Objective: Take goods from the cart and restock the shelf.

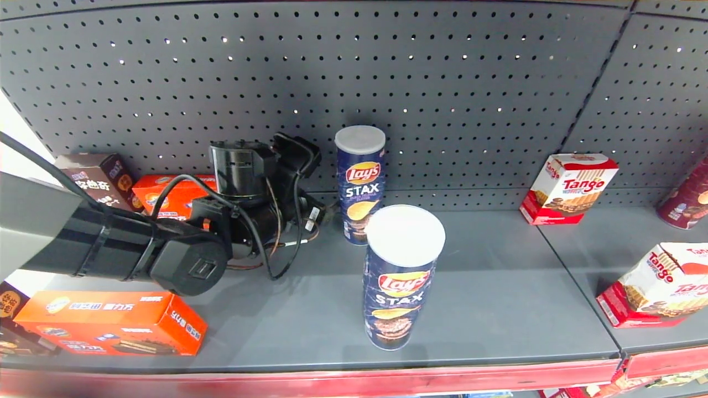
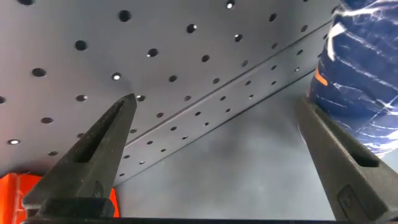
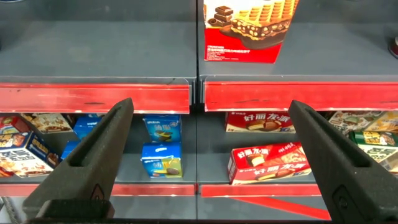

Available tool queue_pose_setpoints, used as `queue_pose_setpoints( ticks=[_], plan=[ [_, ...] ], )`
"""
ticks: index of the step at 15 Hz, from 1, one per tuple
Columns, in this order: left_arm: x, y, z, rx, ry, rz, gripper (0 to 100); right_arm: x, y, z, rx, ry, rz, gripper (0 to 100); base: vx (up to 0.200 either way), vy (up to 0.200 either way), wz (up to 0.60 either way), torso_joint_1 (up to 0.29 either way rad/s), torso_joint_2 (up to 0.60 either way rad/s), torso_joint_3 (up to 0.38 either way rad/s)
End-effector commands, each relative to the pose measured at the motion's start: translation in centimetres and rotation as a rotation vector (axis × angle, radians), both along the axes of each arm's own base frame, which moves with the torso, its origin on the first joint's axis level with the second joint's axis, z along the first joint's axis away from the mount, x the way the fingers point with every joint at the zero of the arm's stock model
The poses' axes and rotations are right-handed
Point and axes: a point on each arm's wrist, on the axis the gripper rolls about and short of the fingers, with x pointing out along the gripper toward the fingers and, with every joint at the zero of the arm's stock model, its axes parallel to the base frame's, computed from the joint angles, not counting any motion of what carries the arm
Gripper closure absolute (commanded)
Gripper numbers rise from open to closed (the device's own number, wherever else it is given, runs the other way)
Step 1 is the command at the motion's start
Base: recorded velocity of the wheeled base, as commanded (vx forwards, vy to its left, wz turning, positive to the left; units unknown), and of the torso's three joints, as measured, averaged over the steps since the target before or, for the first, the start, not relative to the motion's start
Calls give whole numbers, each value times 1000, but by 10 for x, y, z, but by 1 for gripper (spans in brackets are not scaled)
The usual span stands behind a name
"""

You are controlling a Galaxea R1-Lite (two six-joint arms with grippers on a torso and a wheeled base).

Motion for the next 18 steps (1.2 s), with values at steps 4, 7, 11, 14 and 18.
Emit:
queue_pose_setpoints(
  ticks=[4,7,11,14,18],
  plan=[
    [3,-11,-4,-1,4,-21,0,0,0,0,0,2,1,0,0,0,0,0,0,0],
    [4,-13,-3,-3,0,-24,0,0,0,0,0,0,1,0,0,0,0,0,0,0],
    [5,-14,-5,-6,4,-23,0,0,0,0,0,2,1,0,0,0,0,0,0,0],
    [-5,-5,11,-38,-21,-1,0,0,0,0,0,2,1,0,0,0,0,0,0,0],
    [-20,11,38,-61,-89,27,0,0,0,0,0,2,1,0,0,0,0,0,0,0]
  ],
)
